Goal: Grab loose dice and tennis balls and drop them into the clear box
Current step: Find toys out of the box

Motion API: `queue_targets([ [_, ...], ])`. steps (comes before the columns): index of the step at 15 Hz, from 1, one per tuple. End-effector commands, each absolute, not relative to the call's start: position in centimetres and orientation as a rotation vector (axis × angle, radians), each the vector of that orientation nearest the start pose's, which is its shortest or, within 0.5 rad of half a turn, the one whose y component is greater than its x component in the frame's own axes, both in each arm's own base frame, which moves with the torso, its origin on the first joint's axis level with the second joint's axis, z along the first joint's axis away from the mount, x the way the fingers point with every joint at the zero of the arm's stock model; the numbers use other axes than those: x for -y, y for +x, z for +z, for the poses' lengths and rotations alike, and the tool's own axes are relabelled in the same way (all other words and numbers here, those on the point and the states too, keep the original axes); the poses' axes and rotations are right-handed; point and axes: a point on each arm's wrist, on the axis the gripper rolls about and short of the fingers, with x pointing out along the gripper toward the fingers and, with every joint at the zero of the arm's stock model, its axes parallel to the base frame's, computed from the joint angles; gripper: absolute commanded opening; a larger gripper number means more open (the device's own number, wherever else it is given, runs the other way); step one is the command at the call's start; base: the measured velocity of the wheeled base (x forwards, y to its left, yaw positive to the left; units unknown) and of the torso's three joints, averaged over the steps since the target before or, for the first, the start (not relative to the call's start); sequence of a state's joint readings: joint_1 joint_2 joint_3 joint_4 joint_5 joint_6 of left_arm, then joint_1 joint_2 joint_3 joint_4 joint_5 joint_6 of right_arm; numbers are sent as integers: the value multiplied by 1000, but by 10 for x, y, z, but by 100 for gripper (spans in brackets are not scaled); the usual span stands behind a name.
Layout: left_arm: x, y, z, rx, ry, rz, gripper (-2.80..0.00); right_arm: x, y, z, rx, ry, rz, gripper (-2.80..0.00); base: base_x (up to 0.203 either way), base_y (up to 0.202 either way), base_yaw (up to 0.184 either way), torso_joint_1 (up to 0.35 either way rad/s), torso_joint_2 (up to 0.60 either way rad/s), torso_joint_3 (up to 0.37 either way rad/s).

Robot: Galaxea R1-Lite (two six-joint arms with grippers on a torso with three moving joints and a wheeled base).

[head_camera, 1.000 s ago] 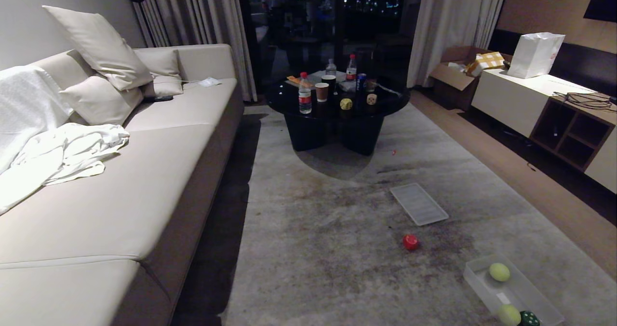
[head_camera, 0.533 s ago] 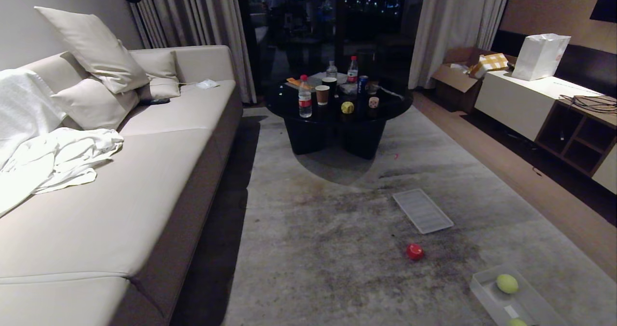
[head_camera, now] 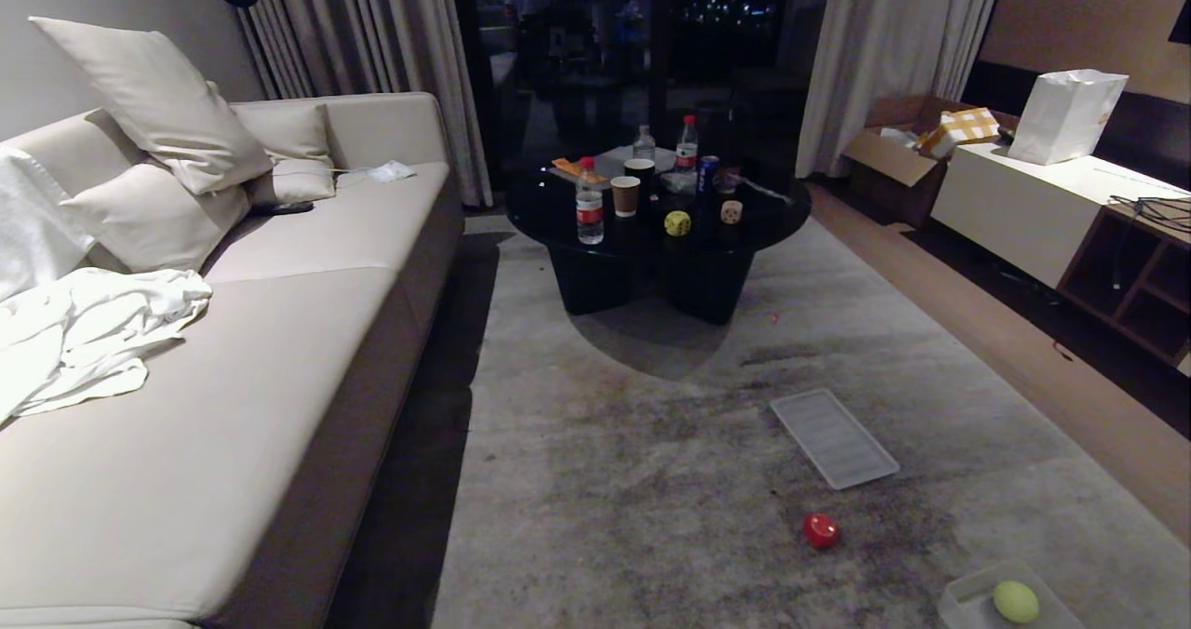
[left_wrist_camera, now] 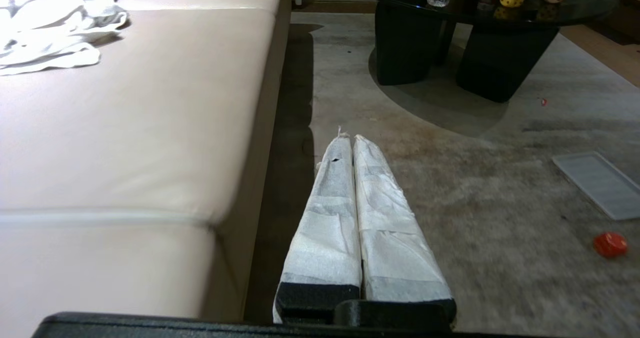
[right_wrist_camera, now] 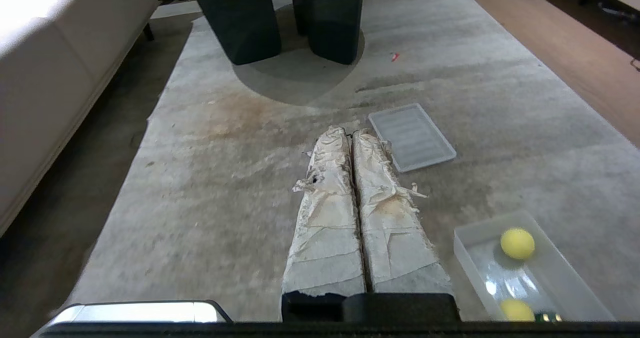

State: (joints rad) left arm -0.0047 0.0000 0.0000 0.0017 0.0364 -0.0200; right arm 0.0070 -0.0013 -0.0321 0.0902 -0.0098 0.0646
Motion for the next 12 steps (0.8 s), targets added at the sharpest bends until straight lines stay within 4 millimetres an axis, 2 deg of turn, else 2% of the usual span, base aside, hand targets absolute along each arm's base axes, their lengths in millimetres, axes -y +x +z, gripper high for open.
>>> queue_targets([
  [1,-1,-23,75,-4,-21,32,-280,0,-25,75,-58,66,-5,-280,185,0,1,6,5,6],
  [8,-1,-23,75,-4,-21,32,-280,0,-25,75,-58,67,-5,-280,175,0,-1,3,2,2],
  [12,-1,-23,75,-4,-32,35,-280,0,-25,75,-58,66,-4,-280,0,0,0,0,0,0],
])
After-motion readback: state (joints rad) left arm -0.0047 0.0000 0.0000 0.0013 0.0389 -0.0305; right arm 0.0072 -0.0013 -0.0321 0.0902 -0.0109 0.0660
